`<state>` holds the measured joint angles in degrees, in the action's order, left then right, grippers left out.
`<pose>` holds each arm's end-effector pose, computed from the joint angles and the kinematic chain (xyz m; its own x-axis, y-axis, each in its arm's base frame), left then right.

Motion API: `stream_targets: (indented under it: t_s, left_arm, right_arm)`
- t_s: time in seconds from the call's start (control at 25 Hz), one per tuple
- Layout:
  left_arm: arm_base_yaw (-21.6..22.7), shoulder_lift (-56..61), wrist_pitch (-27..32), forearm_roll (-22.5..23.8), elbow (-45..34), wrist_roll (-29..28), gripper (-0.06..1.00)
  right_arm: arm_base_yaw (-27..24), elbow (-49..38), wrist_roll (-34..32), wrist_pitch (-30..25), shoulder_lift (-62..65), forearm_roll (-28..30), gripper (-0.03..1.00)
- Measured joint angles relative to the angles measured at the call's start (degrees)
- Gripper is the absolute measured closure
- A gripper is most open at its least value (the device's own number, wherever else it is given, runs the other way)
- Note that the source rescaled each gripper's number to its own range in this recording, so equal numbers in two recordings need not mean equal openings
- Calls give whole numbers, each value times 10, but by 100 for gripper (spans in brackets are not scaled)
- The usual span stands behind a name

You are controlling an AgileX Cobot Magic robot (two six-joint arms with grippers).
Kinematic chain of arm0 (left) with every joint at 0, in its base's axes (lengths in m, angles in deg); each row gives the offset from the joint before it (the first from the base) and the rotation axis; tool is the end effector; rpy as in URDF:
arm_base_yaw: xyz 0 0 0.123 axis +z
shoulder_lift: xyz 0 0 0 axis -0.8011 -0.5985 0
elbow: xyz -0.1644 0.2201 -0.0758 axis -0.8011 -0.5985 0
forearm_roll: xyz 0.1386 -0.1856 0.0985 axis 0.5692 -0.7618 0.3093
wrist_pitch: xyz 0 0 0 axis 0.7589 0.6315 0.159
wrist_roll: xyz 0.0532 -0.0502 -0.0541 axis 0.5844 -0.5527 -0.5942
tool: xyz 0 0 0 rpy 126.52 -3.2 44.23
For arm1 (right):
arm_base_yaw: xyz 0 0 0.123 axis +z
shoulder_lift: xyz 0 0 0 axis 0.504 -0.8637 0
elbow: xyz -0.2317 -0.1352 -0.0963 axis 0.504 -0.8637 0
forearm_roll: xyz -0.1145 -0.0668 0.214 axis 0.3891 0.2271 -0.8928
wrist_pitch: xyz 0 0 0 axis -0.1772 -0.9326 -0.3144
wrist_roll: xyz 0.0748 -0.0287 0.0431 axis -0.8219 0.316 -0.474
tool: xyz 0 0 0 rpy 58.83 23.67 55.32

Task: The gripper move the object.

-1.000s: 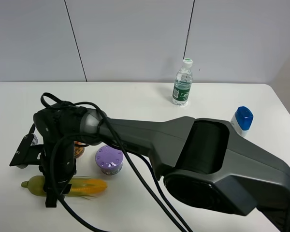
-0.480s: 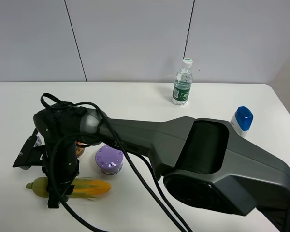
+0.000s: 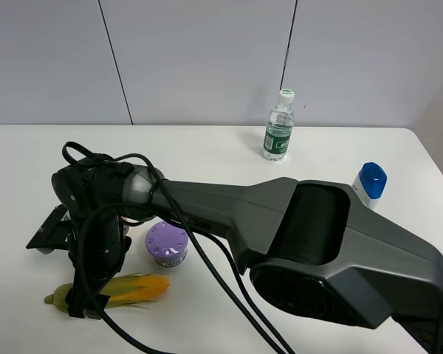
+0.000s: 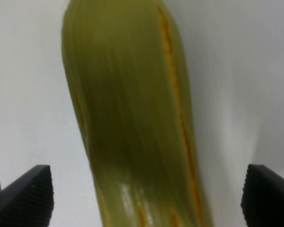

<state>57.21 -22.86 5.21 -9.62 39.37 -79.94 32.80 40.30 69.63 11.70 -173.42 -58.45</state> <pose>-0.0067 -0.0004 0.2803 -0.4391 0.0157 -0.8983 -0.0492 0.9979 0.0415 0.2132 0.4655 0.1118 -0.0829 -0.9795 -0.1837 -0.9842 0.0516 0.1693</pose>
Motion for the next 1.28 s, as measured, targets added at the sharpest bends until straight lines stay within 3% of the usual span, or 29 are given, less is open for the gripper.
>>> stream_targets:
  t_s: [0.36,0.76,0.92,1.12,1.28]
  left_arm:
    - [0,0,0,0,0,0,-6]
    - [0,0,0,0,0,0,-6]
    - [0,0,0,0,0,0,-6]
    - [0,0,0,0,0,0,-6]
    - [0,0,0,0,0,0,-6]
  right_arm:
    - [0,0,0,-4,30,23,22]
    - [0,0,-40,-16,215,43,22]
    - [-6,0,-69,-17,277,90,22]
    - [-65,0,-106,-18,324,145,22]
    - [-149,0,-109,-18,353,162,22]
